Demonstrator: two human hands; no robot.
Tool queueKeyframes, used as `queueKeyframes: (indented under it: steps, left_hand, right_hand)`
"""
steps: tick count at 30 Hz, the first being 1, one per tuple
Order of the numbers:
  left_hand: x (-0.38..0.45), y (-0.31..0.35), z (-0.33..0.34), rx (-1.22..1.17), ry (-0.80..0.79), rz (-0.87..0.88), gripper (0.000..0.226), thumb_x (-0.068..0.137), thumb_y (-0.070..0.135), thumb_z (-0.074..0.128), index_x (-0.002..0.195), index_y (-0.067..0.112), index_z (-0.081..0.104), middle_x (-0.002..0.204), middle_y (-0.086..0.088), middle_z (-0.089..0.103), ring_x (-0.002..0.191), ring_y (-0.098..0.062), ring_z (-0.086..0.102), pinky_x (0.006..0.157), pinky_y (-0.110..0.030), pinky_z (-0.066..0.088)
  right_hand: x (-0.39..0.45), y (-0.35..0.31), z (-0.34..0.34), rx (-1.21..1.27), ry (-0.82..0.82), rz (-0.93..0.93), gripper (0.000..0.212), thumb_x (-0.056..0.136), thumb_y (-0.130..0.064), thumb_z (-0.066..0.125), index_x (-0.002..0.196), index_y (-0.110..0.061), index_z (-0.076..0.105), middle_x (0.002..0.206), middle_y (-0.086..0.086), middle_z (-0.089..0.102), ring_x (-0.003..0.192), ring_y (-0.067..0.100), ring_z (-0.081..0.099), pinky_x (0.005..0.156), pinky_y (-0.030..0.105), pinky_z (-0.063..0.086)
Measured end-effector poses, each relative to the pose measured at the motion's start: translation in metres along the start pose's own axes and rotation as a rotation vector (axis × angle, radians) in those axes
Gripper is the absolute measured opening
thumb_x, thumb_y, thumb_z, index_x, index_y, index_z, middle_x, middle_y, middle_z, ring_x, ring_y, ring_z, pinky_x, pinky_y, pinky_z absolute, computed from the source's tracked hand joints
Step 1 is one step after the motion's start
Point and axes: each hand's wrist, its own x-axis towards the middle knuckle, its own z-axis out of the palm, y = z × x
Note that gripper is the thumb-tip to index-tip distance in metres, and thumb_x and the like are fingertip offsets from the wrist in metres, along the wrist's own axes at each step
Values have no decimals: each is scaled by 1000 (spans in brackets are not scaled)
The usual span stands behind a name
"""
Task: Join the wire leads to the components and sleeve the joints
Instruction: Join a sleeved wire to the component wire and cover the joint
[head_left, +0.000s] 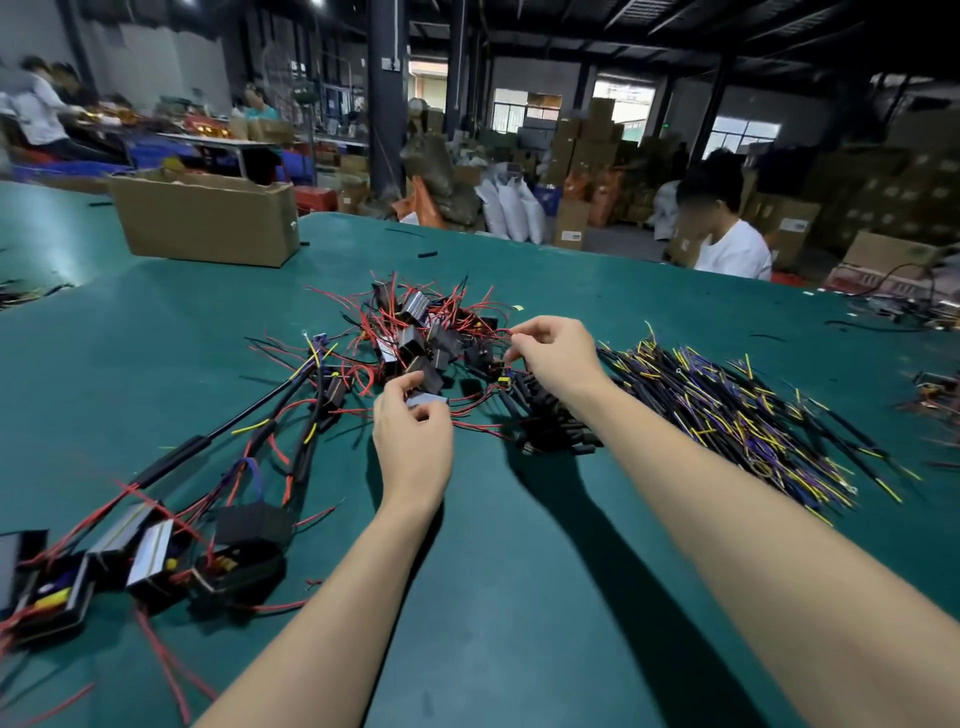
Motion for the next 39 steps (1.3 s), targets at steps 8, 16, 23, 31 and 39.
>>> queueKeyframes:
  steps: [8,16,23,31,39]
  left_hand:
    - [1,1,0,-99,-50,-19,29,90,7,53,116,19,57,116,-10,62,94,-17,65,84,-22,49]
    - [2,0,3,-171,-114,-56,18,90,4,55,101,15,62,96,-8,68,91,-23,64,88,-38,51]
    - [3,-6,6,-85,-241,-29,27,89,7,57,115,12,61,109,-6,67,97,-18,64,96,-34,49]
    - [2,-3,5,-99,-248,-10,32,91,5,57,123,9,58,117,-9,64,101,-19,62,100,-34,47]
    - [-15,28,2,-288,-210,223,42,93,41,52,132,27,43,123,4,55,119,-7,49,105,-31,35]
  right_hand:
    - [-13,2,-19,215,46,-16,11,95,-6,53,92,-11,63,70,-4,65,57,-5,53,55,6,38]
    - [-14,-14,-32,453,-7,43,16,96,-8,53,86,-18,61,77,0,67,59,3,51,60,20,40]
    - [8,-55,-42,828,26,75,16,99,-4,47,87,-9,57,79,6,63,67,12,53,56,19,46]
    - [19,-101,-57,869,19,22,13,98,-9,49,91,-10,60,72,1,60,66,10,53,54,20,42]
    - [-30,-93,-78,653,-228,74,10,94,-13,56,93,-9,64,59,-4,53,52,5,51,54,17,42]
